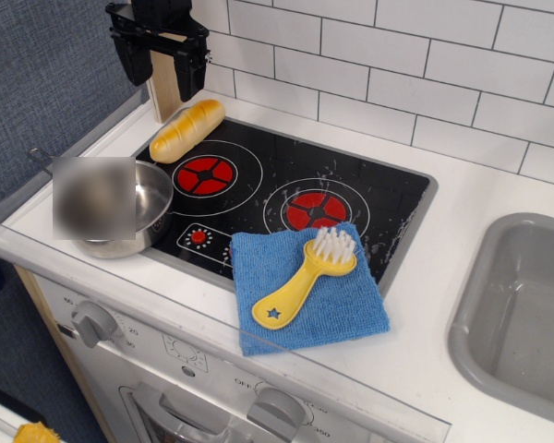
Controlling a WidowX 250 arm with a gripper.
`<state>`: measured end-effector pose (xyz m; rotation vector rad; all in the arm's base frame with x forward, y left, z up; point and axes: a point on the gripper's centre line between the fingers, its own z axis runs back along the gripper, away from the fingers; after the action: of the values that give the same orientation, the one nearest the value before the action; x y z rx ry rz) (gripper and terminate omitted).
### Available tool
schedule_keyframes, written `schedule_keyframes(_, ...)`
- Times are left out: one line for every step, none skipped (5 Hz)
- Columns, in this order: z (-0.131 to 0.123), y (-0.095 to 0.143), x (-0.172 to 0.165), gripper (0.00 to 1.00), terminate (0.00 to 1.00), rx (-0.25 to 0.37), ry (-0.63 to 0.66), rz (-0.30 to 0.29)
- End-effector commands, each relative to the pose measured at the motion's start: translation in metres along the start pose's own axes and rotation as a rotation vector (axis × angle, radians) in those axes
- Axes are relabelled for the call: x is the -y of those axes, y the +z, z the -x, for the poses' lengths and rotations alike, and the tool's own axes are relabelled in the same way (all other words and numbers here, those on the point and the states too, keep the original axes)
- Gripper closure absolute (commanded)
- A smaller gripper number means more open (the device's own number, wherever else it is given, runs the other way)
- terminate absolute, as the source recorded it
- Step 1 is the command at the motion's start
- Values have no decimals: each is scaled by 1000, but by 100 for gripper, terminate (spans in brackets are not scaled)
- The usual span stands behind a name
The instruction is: Move the brush to the right of the bread.
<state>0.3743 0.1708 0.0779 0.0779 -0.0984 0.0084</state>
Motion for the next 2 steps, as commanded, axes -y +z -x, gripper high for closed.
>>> schedule_keyframes(0, 0, 0, 0, 0, 0, 0, 0)
schedule_keyframes(6, 18, 28, 0, 0, 52, -69, -12)
